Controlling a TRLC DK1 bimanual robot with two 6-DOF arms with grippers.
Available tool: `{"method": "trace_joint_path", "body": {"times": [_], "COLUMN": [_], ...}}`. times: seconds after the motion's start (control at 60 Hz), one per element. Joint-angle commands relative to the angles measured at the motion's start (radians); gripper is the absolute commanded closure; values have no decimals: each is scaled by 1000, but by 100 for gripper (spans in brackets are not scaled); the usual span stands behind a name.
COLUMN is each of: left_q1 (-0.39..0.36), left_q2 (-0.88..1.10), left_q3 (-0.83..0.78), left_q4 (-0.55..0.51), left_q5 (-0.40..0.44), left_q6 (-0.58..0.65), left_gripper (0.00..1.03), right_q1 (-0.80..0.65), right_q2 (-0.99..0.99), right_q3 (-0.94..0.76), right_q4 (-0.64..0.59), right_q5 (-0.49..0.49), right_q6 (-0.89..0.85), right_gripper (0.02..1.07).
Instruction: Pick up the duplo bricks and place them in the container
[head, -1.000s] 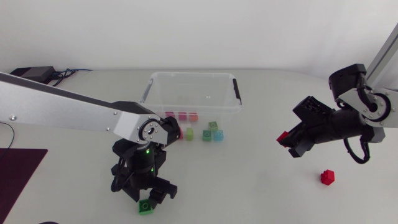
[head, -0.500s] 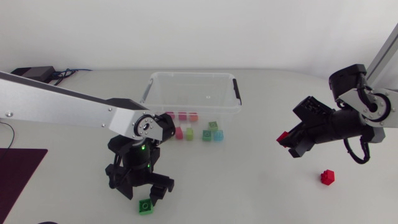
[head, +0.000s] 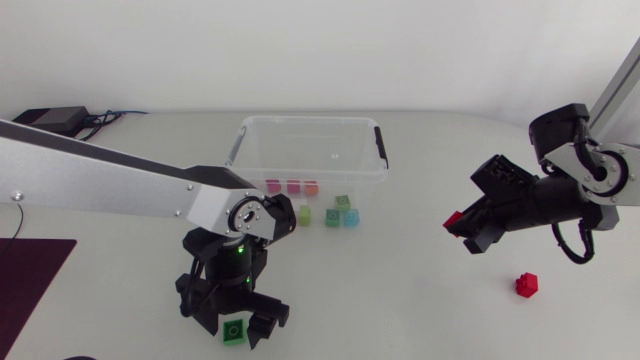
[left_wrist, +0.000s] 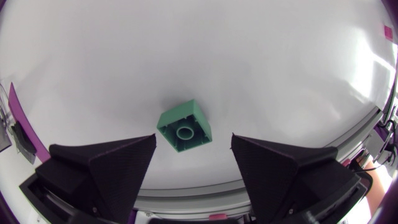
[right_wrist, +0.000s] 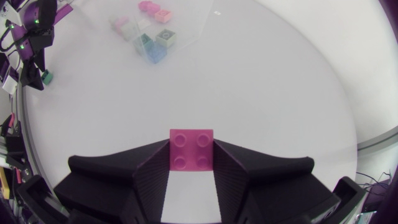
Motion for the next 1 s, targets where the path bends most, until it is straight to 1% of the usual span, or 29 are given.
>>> {"method": "trace_joint_path", "body": {"times": [0.0,0.133,0.183,0.233,0.283,0.3,0.383,0.417,0.433,0.467,0.483,0.5,0.533,0.617,0.683,0.7,0.717,0.767,0.85,0.933,0.983], "left_q1": [-7,0,1,-27,-51,-68,-86,-88,-91,-94,-99,-100,-111,-112,-109,-109,-103,-99,-73,-50,-48], "left_q2": [18,54,55,43,27,17,0,-14,-35,-52,-81,-88,-138,-170,-178,-178,-189,-203,-227,-239,-246], "left_q3": [16,23,16,-15,-33,-43,-53,-58,-64,-70,-78,-79,-83,-79,-81,-83,-86,-89,-96,-104,-125], "left_q4": [-10,-7,13,53,72,76,81,89,104,125,138,138,135,105,87,87,82,73,73,75,87], "left_q5": [4,4,3,-33,-60,-71,-83,-92,-95,-95,-95,-95,-95,-95,-99,-99,-103,-112,-131,-132,-131], "left_q6": [-35,-35,-33,-21,-9,8,45,74,126,169,214,221,303,411,487,490,533,579,678,749,784], "left_gripper": [19,19,19,14,11,8,7,7,7,7,7,7,5,5,5,5,5,5,5,5,5], "right_q1": [-9,-9,-9,-9,-10,-10,-10,-10,-10,-10,-10,-12,-16,-33,-39,-42,-44,-47,-53,-58,-59], "right_q2": [-3,-3,-3,-5,-5,-3,-3,-2,-3,-5,-5,-5,-5,-5,-6,-6,-6,-6,-6,-6,-5], "right_q3": [-27,-27,-26,-26,-27,-29,-30,-30,-30,-32,-32,-34,-38,-44,-49,-50,-50,-53,-57,-58,-58], "right_q4": [10,10,10,10,10,10,10,10,10,10,10,10,10,10,10,10,10,11,11,11,13], "right_q5": [-4,-5,-5,-5,-5,-5,-5,-5,-5,-5,-5,-5,-7,-18,-18,-19,-19,-22,-27,-31,-33], "right_q6": [-23,-23,-23,-26,-29,-32,-37,-38,-38,-38,-38,-40,-46,-54,-61,-61,-63,-67,-73,-75,-77], "right_gripper": [86,86,86,86,86,86,86,86,86,85,85,85,85,85,85,85,85,85,85,85,85]}}
